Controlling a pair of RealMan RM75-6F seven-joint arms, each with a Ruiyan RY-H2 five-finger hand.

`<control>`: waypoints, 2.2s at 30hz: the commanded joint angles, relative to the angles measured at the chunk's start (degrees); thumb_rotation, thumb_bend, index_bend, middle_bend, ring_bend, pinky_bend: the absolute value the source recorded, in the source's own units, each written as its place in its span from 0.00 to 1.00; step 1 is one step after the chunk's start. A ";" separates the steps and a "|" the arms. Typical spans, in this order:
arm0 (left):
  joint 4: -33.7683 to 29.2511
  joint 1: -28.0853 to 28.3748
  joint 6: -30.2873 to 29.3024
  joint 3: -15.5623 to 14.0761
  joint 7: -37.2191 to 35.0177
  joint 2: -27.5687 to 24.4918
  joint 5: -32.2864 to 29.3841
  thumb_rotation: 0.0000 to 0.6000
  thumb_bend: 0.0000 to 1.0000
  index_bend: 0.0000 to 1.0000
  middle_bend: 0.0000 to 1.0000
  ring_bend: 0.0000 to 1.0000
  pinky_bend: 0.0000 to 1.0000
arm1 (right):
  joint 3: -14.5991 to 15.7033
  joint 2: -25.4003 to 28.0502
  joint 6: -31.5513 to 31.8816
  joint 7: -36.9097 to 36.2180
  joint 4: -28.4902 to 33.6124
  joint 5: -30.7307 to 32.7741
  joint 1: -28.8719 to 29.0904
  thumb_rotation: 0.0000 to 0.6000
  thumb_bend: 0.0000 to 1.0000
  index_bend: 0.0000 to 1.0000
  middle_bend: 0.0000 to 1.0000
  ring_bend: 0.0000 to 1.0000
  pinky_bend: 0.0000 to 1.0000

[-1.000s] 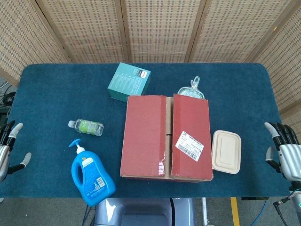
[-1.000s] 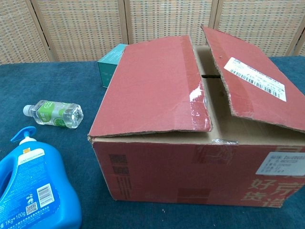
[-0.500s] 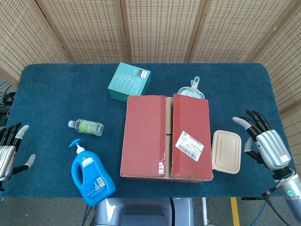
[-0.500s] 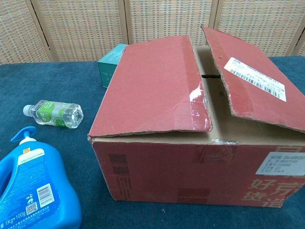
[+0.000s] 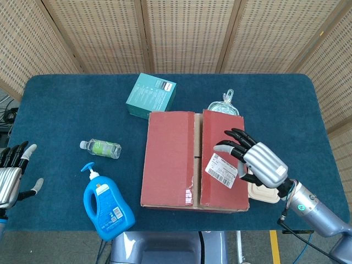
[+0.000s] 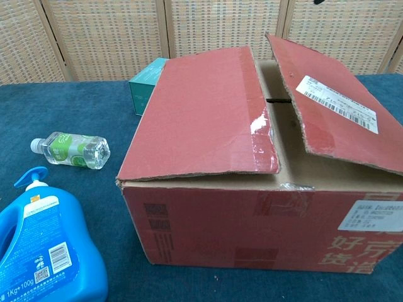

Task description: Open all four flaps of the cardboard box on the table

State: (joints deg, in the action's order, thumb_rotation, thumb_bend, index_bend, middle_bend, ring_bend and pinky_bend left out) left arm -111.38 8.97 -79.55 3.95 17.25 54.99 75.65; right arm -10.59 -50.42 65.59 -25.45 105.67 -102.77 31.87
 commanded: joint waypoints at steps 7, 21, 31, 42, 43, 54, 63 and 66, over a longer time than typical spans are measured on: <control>1.08 1.31 1.93 0.48 0.28 0.70 -1.73 0.86 0.36 0.05 0.00 0.00 0.00 | -0.43 -1.92 -7.03 -0.11 0.96 2.21 6.38 1.00 1.00 0.22 0.24 0.00 0.01; 2.15 2.71 4.60 0.55 -0.43 1.12 -3.67 0.85 0.36 0.05 0.00 0.00 0.00 | 0.62 -5.71 -12.60 1.94 -1.04 4.82 11.12 1.00 1.00 0.23 0.24 0.00 0.01; 3.19 3.23 5.99 0.38 -1.39 1.38 -4.82 0.85 0.36 0.05 0.00 0.00 0.00 | 1.26 -7.14 -14.36 3.68 -2.74 7.20 12.43 1.00 1.00 0.26 0.27 0.00 0.01; 2.80 3.80 7.13 0.04 -1.24 1.20 -6.09 0.85 0.36 0.05 0.00 0.00 0.00 | 2.26 -7.76 -14.33 4.71 -4.36 8.92 12.90 1.00 1.00 0.28 0.36 0.00 0.01; 2.75 3.87 7.19 0.05 -1.16 1.15 -6.19 0.85 0.36 0.05 0.00 0.00 0.00 | 2.31 -7.76 -14.25 4.76 -4.44 9.01 12.91 1.00 1.00 0.28 0.38 0.00 0.01; 2.84 4.20 7.04 0.05 -1.31 1.28 -6.27 0.85 0.36 0.05 0.00 0.00 0.00 | 2.78 -5.80 -11.68 6.16 -2.86 9.35 11.78 1.00 1.00 0.28 0.47 0.00 0.01; 3.06 4.36 6.48 0.16 -1.83 1.57 -5.53 0.86 0.36 0.05 0.00 0.00 0.00 | 3.15 -2.88 -10.56 7.52 -1.17 9.32 10.85 1.00 1.00 0.28 0.48 0.01 0.01; 3.21 4.38 6.30 0.12 -1.88 1.74 -5.16 0.85 0.37 0.05 0.00 0.00 0.00 | 3.19 -2.27 -10.17 7.69 -0.95 9.32 10.57 1.00 1.00 0.28 0.48 0.01 0.01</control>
State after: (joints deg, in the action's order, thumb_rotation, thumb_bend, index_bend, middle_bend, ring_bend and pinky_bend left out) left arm -108.19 13.34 -73.22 4.08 15.38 56.72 70.47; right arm -7.41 -52.76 55.35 -17.81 104.66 -93.45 42.50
